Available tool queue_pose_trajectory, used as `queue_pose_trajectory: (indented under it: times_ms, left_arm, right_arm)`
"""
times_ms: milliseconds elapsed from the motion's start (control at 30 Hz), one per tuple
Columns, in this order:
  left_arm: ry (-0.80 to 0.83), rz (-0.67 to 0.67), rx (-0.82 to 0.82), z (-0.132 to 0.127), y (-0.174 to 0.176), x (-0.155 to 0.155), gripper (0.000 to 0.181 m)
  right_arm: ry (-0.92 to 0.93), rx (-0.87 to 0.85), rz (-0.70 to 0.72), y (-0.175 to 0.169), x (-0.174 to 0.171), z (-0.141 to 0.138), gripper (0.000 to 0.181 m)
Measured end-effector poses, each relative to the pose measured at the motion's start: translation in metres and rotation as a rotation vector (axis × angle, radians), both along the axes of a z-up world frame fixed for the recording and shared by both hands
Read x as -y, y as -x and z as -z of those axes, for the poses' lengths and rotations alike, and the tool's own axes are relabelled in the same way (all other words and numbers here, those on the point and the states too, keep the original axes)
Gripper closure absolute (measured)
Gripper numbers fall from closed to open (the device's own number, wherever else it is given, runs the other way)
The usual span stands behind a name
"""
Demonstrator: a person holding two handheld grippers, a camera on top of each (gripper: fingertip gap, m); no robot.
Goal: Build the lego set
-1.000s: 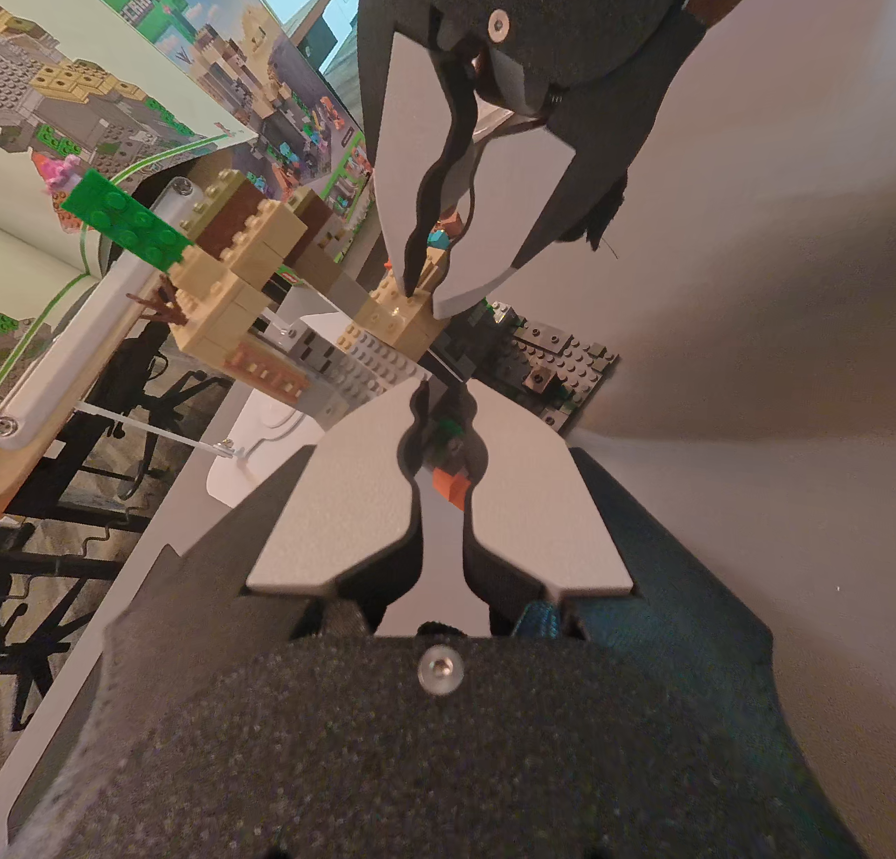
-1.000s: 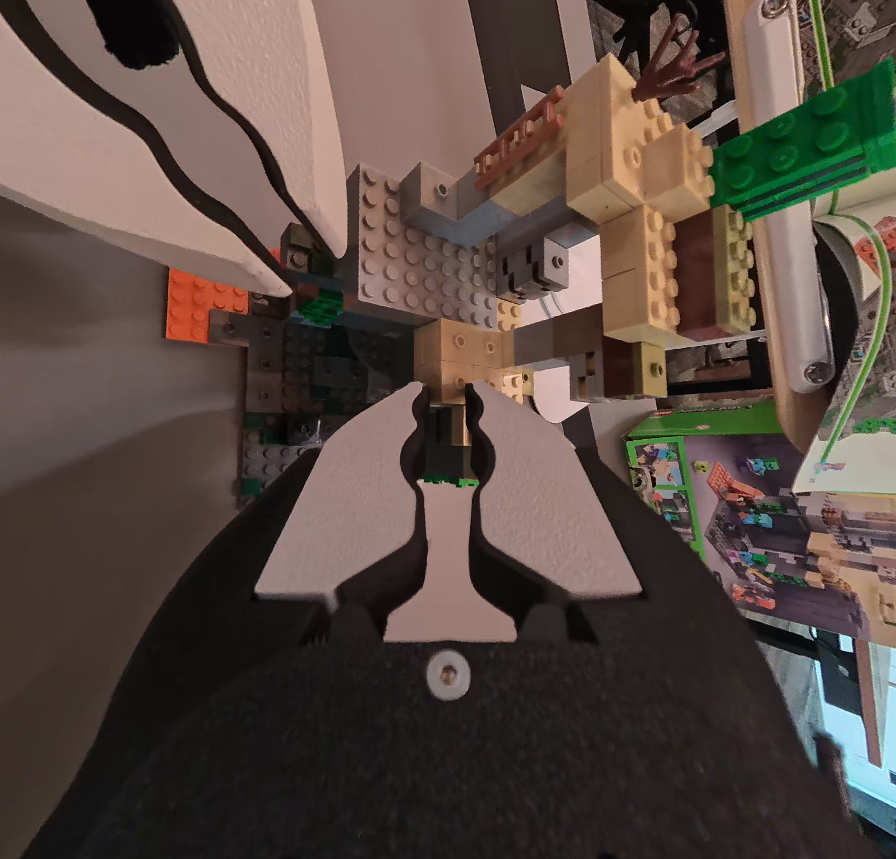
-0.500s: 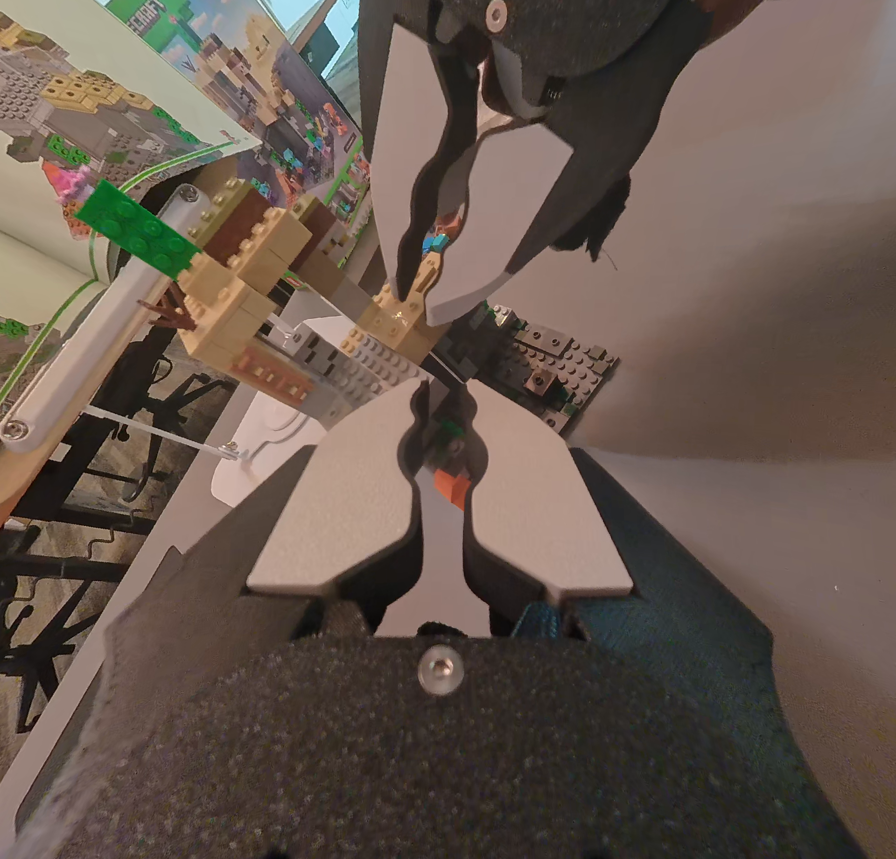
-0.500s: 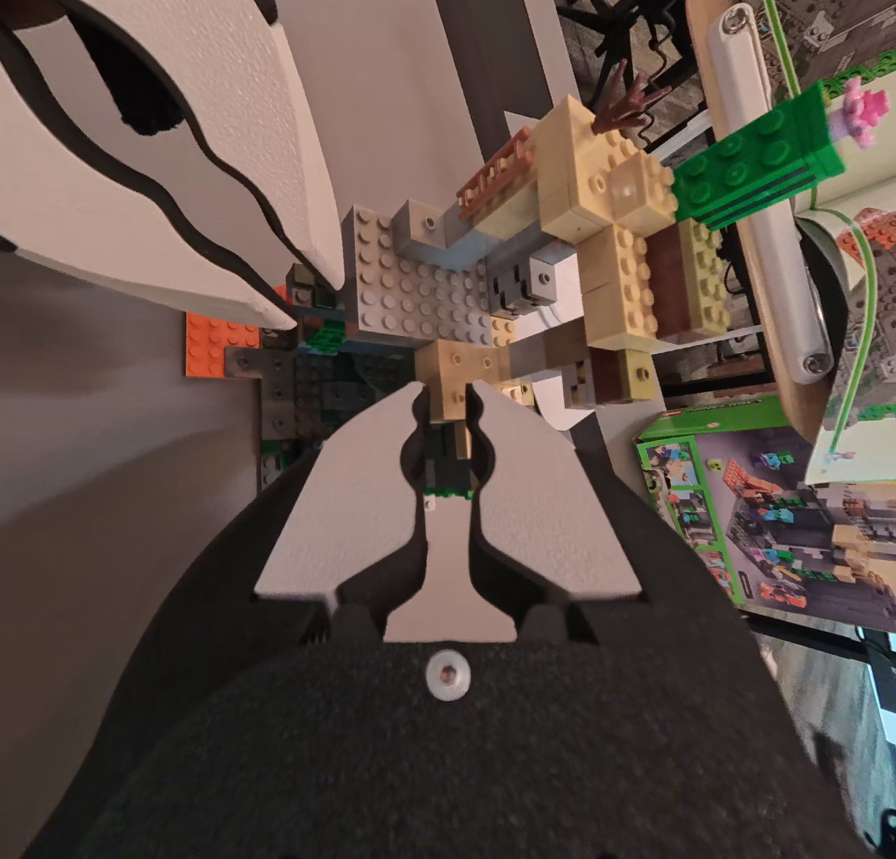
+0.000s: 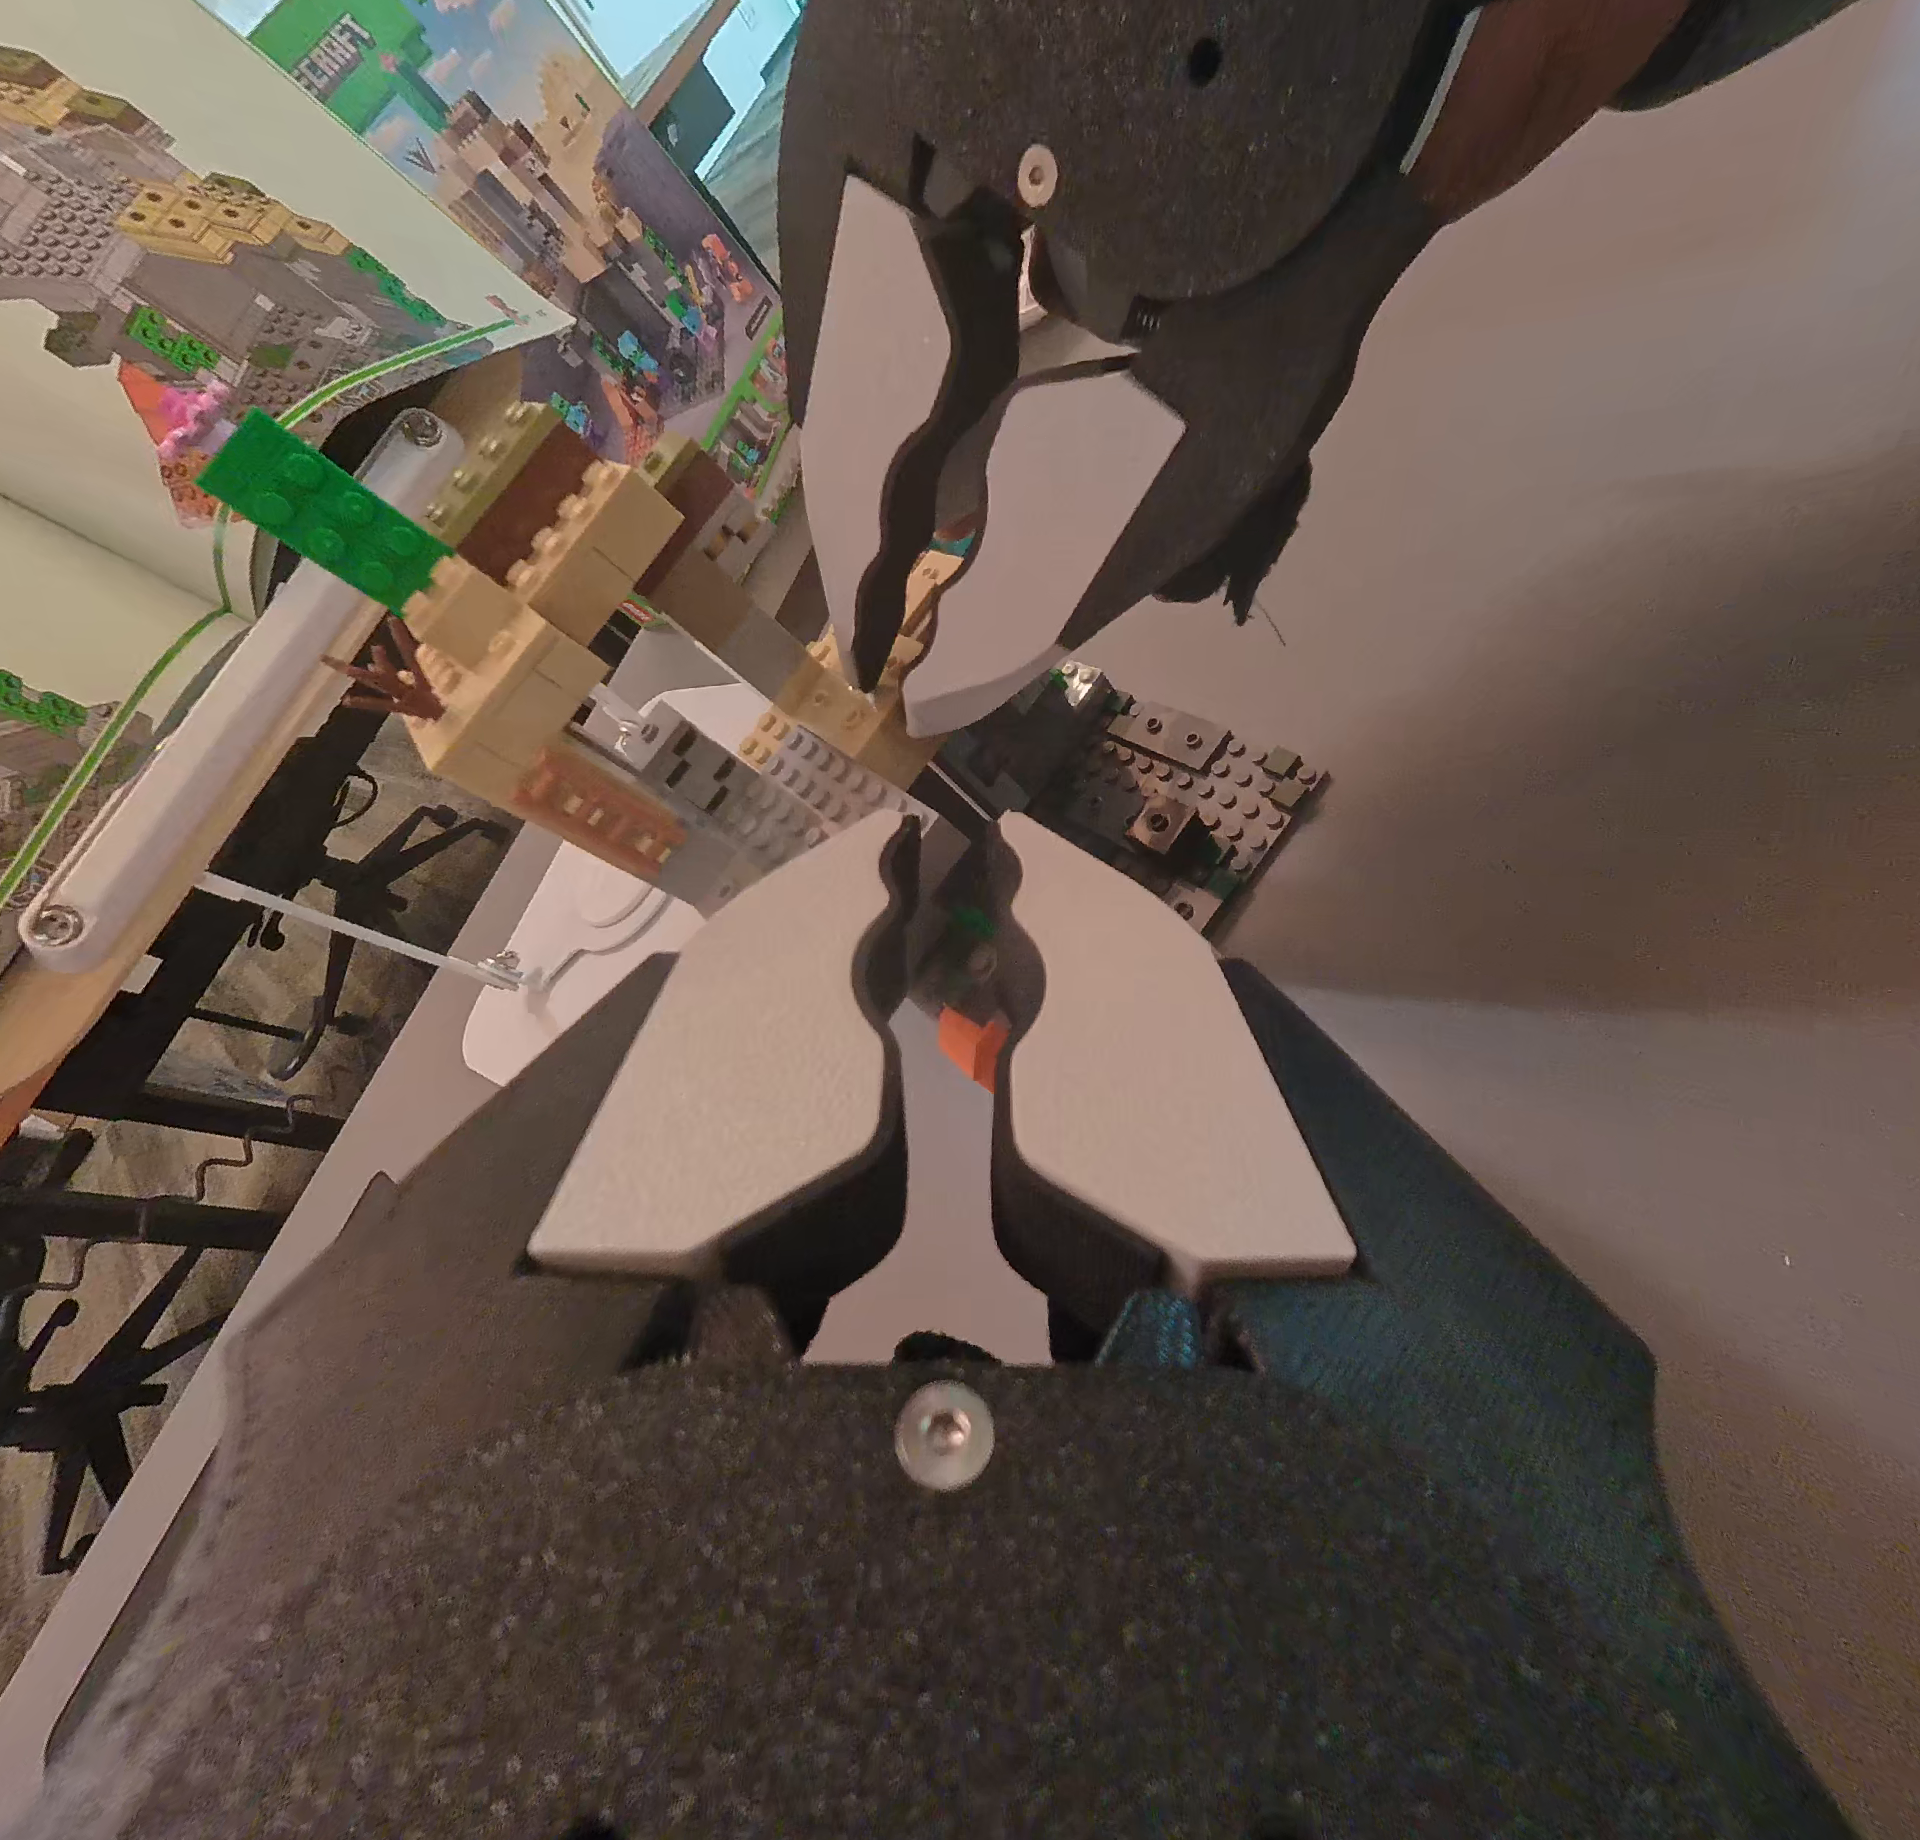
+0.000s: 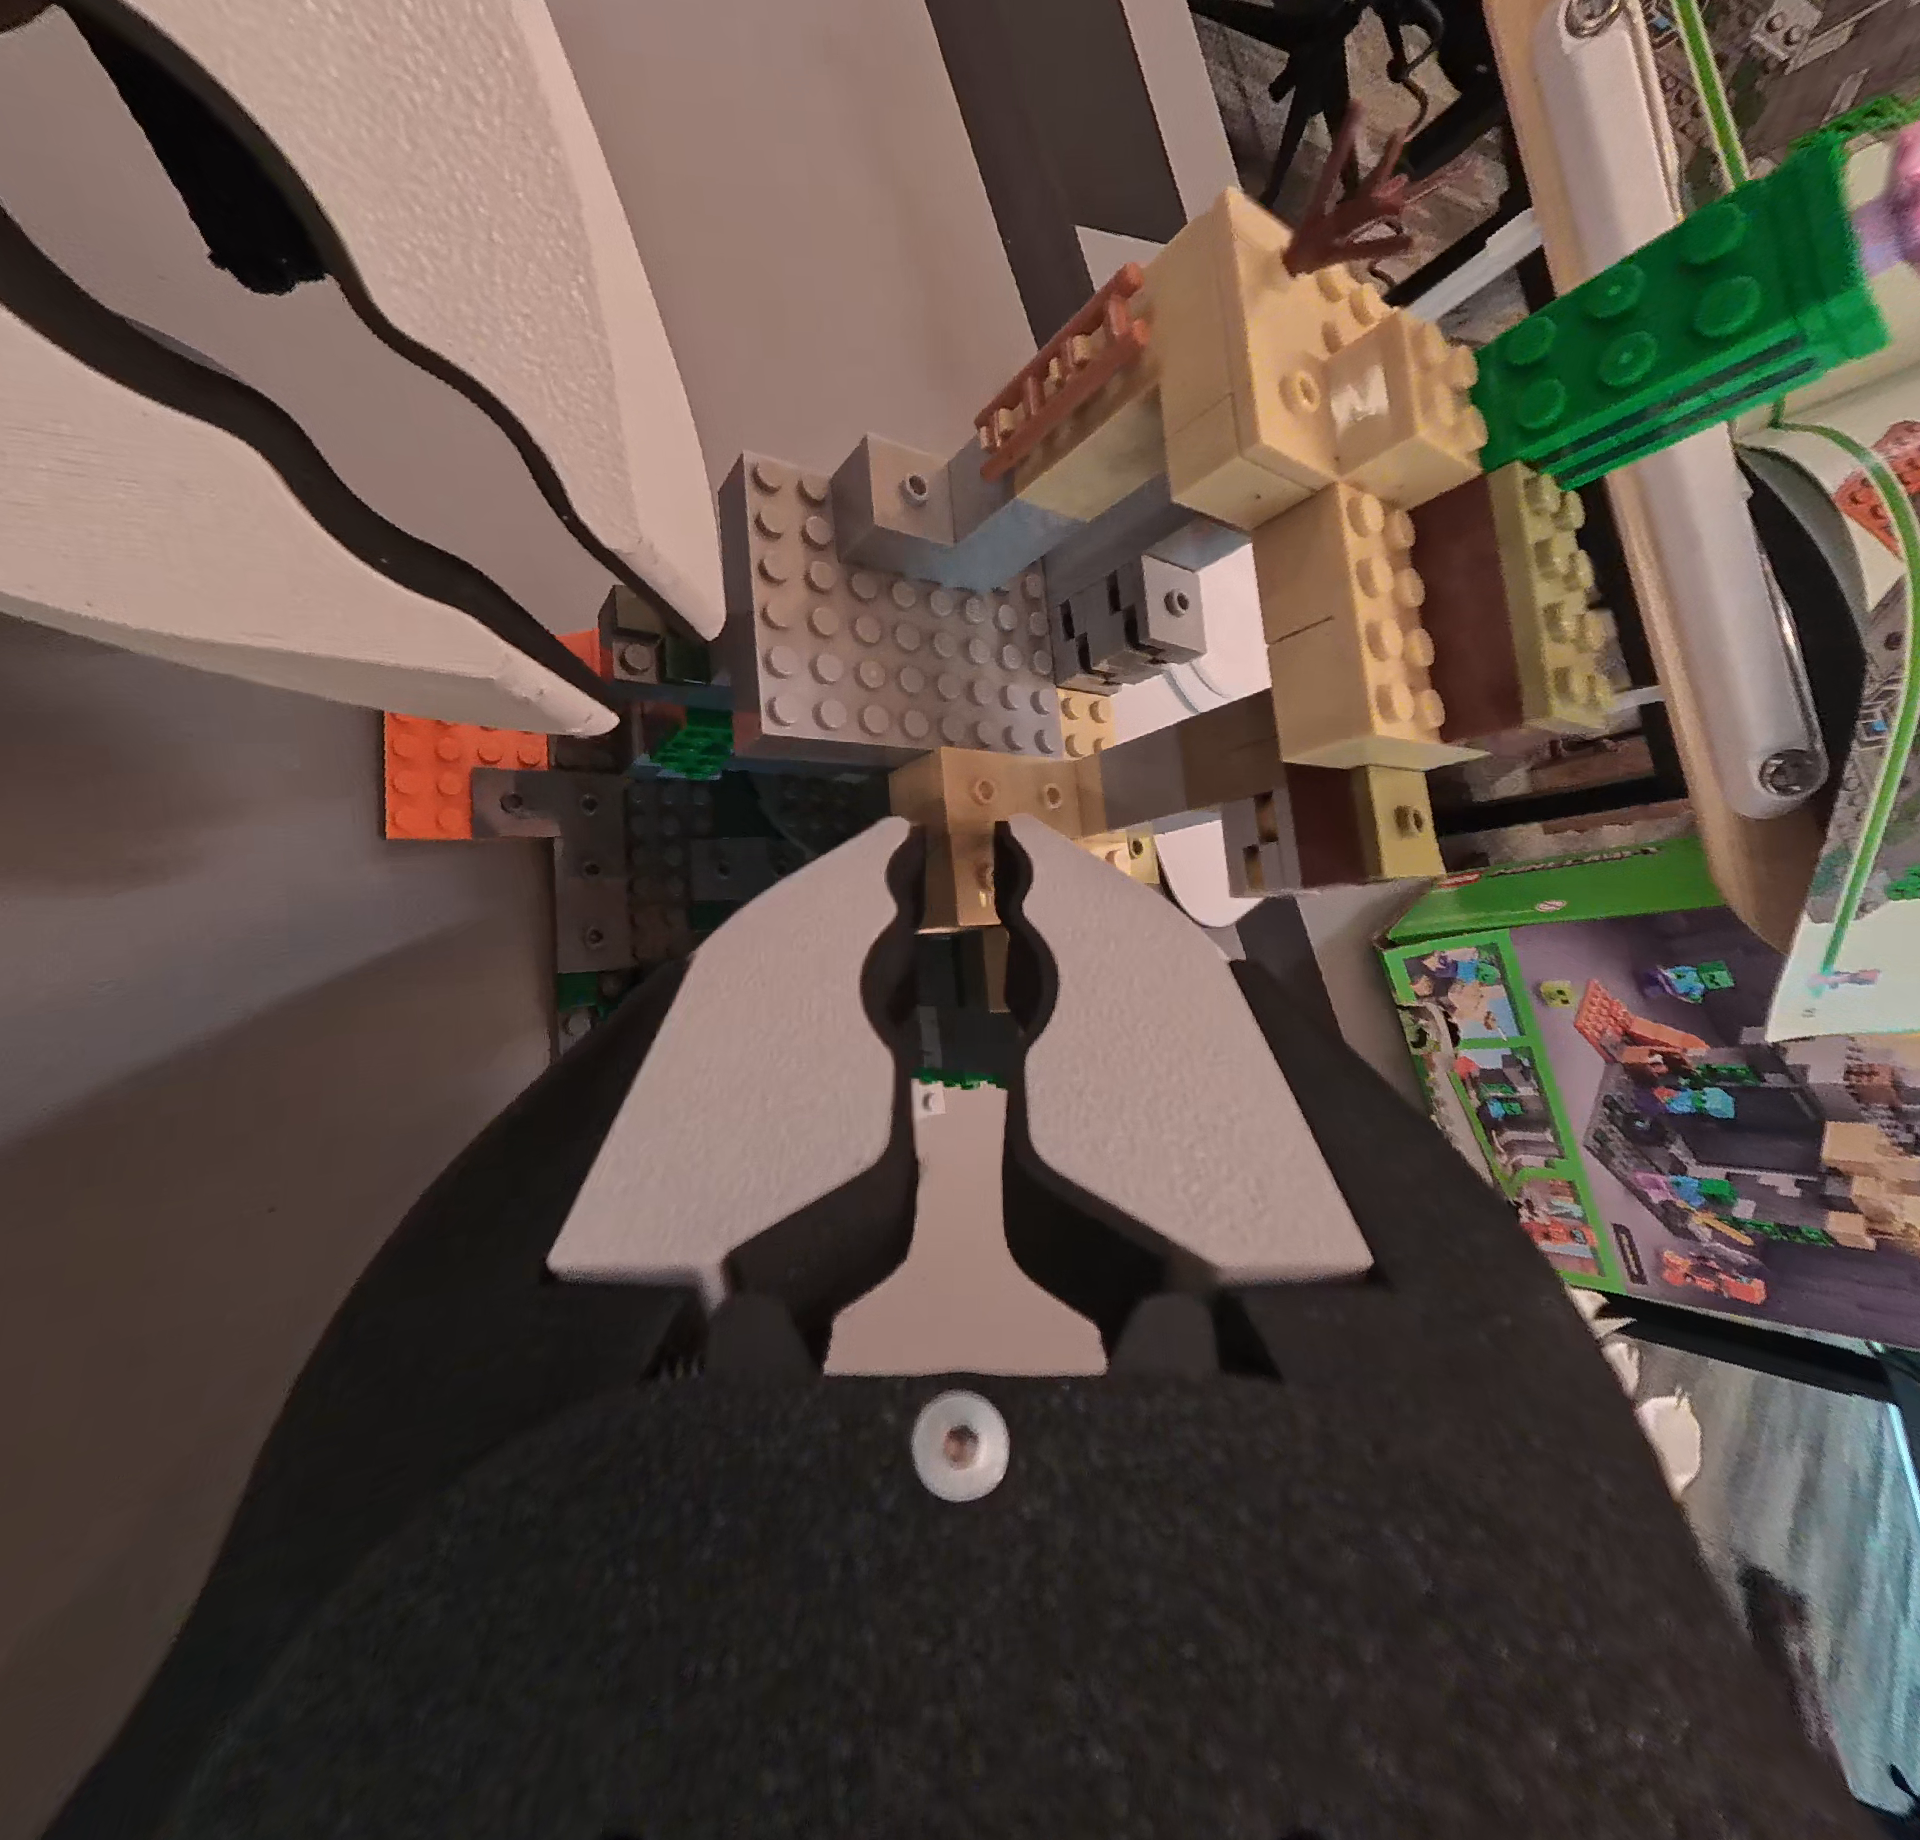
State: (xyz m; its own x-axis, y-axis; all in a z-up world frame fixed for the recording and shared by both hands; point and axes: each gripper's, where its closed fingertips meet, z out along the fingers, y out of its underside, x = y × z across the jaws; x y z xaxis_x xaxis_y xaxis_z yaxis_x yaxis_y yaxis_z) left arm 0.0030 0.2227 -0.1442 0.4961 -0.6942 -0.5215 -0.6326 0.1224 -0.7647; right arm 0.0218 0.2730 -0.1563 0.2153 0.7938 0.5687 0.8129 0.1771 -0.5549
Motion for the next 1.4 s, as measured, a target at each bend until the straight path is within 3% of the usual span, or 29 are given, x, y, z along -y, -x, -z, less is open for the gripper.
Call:
queue_pose_trajectory:
  times_ms: [267, 500, 667, 767, 900, 1233, 1400]
  left_arm:
    - [0.001, 0.000, 0.000, 0.002, -0.001, 0.000, 0.170]
    - [-0.018, -0.003, -0.007, 0.000, -0.001, 0.000, 0.170]
    - [-0.044, -0.015, 0.022, -0.013, 0.002, 0.000, 0.172]
    - [0.000, -0.014, 0.088, -0.018, 0.000, 0.003, 0.174]
    - [0.008, -0.028, 0.145, -0.026, 0.002, 0.005, 0.174]
    - [0.021, -0.092, 0.238, -0.028, 0.008, 0.016, 0.174]
    - [0.056, -0.131, 0.325, -0.025, 0.009, 0.018, 0.173]
  right_arm:
    - [0.061, -0.217, -0.037, -0.017, 0.017, -0.036, 0.156]
    - [0.332, -0.362, 0.010, -0.058, -0.003, 0.006, 0.132]
    - [0.421, -0.483, 0.005, -0.051, -0.027, 0.032, 0.130]
    - [0.445, -0.497, -0.002, -0.039, -0.037, 0.045, 0.133]
    - [0.445, -0.500, 0.012, -0.035, -0.038, 0.048, 0.158]
    - [0.366, -0.517, 0.383, -0.051, -0.012, 0.049, 0.163]
    - [0.332, -0.536, 0.420, -0.047, 0.006, 0.047, 0.162]
